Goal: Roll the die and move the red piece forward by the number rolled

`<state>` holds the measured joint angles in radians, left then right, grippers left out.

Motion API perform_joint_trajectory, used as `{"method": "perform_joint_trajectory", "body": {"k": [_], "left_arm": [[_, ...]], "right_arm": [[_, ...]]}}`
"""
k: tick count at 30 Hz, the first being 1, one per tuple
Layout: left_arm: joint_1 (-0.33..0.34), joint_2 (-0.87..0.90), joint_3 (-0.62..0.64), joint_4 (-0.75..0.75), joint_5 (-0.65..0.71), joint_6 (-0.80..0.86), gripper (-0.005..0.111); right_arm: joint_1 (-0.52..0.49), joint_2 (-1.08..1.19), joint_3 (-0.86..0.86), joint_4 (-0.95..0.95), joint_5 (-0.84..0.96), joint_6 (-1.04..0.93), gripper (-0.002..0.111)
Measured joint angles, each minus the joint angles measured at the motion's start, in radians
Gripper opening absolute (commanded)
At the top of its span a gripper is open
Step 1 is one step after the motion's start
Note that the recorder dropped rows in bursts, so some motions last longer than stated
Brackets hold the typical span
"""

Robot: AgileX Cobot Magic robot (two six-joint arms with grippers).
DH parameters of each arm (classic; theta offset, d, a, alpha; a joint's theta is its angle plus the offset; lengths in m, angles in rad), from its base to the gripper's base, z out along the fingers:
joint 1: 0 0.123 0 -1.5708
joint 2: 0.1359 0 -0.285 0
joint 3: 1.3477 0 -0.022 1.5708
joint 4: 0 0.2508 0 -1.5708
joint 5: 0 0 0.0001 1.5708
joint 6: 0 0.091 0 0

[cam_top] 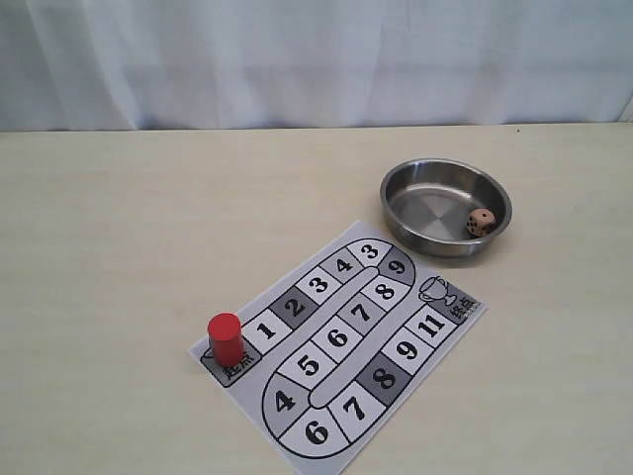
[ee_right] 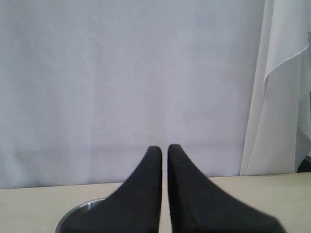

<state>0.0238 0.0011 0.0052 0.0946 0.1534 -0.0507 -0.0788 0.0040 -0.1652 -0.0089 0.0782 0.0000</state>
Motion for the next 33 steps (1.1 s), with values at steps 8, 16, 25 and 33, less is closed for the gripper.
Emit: {"method": "perform_joint_trajectory", "body": {"k": [8,16,25,33], "left_arm": [[0.000,0.000,0.000,0.000,0.000,0.000,0.000],[0.000,0.000,0.000,0.000,0.000,0.000,0.000],[0.000,0.000,0.000,0.000,0.000,0.000,0.000],[0.000,0.000,0.000,0.000,0.000,0.000,0.000]], "right_arm": [[0.000,-0.002,-0.206,0.038,0.116,0.000,0.004],[0.000,0.092,-0.376,0.049,0.138,0.000,0.004],[0.000,0.387,-0.432,0.049,0.155,0.000,0.004],[0.000,0.675,-0.522,0.049,0.205,0.000,0.004]]}}
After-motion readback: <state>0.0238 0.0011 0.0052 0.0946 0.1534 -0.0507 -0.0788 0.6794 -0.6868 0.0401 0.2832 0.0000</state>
